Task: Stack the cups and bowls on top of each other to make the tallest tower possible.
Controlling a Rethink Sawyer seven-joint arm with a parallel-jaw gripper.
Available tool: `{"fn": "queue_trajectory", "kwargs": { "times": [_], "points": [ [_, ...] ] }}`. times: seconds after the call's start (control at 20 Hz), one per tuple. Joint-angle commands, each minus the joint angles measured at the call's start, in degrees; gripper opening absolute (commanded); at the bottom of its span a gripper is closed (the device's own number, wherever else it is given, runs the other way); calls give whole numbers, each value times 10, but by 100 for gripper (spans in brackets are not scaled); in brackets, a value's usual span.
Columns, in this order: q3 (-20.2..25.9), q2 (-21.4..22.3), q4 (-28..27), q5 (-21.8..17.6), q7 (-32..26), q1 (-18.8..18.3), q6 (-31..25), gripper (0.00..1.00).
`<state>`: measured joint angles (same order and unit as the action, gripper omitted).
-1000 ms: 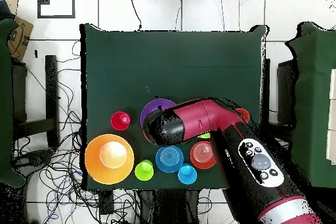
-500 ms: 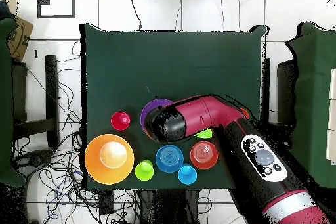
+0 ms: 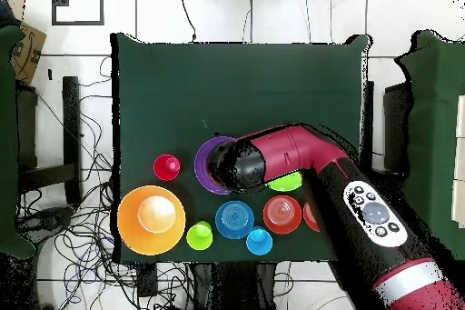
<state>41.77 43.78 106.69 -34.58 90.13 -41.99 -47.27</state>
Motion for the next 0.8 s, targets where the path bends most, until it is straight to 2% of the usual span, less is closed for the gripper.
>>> {"fn": "queue_trajectory", "kwargs": {
  "times": [0.05,0.6,0.8],
  "points": [
    [33,-25,-45,-54,-204,-6,-64,100],
    [49,-51,-80,-69,-226,-21,-91,100],
    [56,-57,-95,-62,-239,-26,-111,100]
  ]
}}
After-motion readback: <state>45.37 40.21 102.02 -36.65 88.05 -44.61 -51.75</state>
